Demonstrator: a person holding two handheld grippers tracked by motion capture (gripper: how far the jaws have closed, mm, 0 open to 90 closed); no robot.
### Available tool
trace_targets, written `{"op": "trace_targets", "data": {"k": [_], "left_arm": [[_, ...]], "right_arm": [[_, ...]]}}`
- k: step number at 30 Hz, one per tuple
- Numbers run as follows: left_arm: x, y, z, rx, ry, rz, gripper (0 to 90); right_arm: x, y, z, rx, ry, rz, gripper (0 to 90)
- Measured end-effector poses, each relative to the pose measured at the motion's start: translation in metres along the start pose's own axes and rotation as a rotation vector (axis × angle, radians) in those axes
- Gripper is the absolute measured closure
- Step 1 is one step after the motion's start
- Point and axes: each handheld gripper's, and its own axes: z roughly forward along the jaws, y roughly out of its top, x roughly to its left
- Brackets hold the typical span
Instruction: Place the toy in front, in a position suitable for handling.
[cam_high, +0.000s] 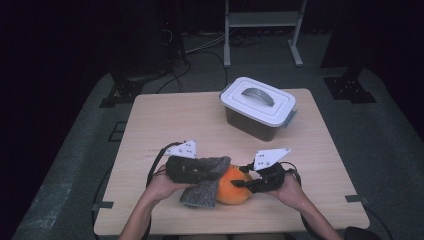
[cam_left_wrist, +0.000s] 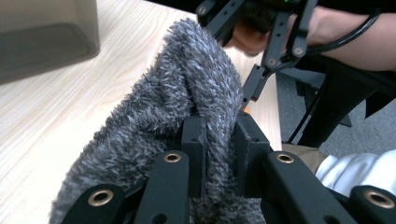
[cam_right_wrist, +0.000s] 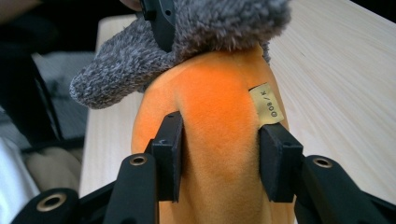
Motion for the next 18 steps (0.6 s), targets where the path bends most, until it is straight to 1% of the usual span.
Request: {"op": "trace_targets", "data": {"k": [1,2,4,5,6,7,8,10,11,12,14,15,17,18], "left_arm": [[0.001,-0.001,0.001,0.016,0.006,-0.002,76.8],[0.002,-0.002,0.002,0.024,0.007,-0.008,76.8],[0.006,-0.007,0.003,0.016,-0.006,-0.032,76.8],[0.007,-0.009,0.002,0.015,-0.001,-0.037,76.8],[0.010,-0.011,0.002,0.023,0.014,-0.048,76.8],[0.011,-0.013,0.001,0.029,0.021,-0.053,76.8],[0.012,-0.016,0.003,0.030,0.013,-0.066,76.7],[0.013,-0.018,0.006,0.024,-0.005,-0.072,76.8],[0.012,-0.018,0.008,0.024,-0.009,-0.073,76.8],[0.011,-0.016,0.009,0.030,-0.007,-0.063,76.8],[0.010,-0.013,0.009,0.034,-0.005,-0.057,76.7],[0.010,-0.012,0.009,0.038,-0.008,-0.050,76.7],[0.009,-0.012,0.011,0.032,-0.014,-0.052,76.8],[0.008,-0.012,0.011,0.033,-0.020,-0.051,76.8]], "right_arm": [[-0.001,-0.002,0.001,0.002,0.009,0.002,55.0],[-0.001,-0.004,0.002,0.022,0.008,-0.004,54.9],[-0.001,-0.007,0.002,0.032,0.012,-0.022,54.8],[-0.002,-0.009,0.000,0.038,0.011,-0.027,54.7],[-0.002,-0.011,-0.003,0.041,0.010,-0.027,54.4],[-0.005,-0.014,-0.007,0.041,0.011,-0.019,53.7],[-0.007,-0.016,-0.009,0.040,0.015,-0.009,52.9],[-0.012,-0.020,-0.015,0.042,0.027,0.026,46.9],[-0.013,-0.020,-0.016,0.048,0.035,0.044,41.7],[-0.014,-0.019,-0.016,0.059,0.036,0.059,35.6],[-0.010,-0.014,-0.016,0.084,-0.007,0.062,24.9],[-0.008,-0.011,-0.016,0.088,-0.023,0.056,24.6],[-0.004,-0.007,-0.014,0.100,-0.024,0.030,24.6],[-0.003,-0.006,-0.013,0.103,-0.022,0.028,24.6]]}}
